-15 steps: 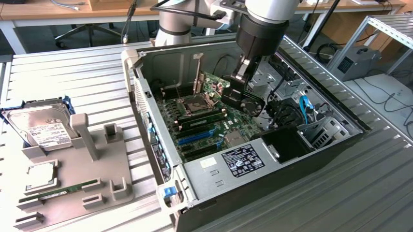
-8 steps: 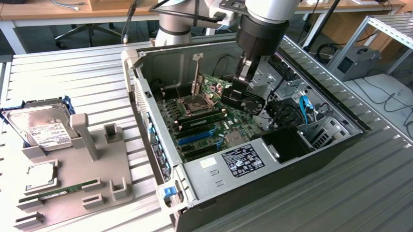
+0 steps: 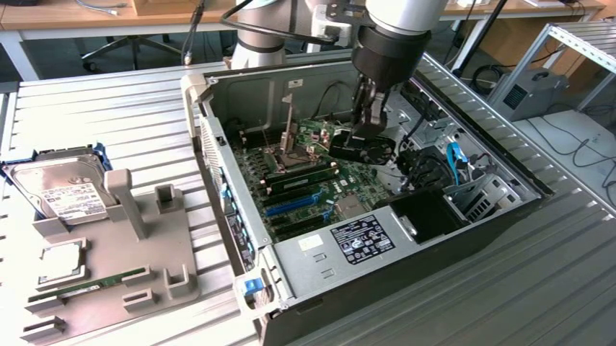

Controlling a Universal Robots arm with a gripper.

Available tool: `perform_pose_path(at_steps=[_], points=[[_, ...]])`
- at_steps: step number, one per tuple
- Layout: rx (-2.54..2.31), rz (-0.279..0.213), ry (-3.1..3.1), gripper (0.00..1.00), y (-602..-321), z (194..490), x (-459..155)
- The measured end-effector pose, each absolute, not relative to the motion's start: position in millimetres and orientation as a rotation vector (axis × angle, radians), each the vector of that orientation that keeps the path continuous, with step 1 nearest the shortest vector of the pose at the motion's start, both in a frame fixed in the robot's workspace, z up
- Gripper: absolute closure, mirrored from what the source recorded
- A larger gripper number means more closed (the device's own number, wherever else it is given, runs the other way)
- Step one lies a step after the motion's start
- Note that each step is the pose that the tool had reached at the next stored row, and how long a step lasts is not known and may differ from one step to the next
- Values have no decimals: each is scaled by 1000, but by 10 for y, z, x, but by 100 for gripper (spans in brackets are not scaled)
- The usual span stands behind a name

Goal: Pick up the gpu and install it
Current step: 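Insert the gpu into the slot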

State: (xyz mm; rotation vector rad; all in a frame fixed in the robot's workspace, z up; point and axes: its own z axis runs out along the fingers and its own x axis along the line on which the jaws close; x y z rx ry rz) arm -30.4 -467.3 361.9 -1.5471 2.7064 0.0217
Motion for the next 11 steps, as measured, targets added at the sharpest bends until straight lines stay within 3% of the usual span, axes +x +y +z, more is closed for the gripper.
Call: perform_pose_path(at_steps=[11], points=[[-1657, 23, 2641, 74, -4673, 3619, -304]])
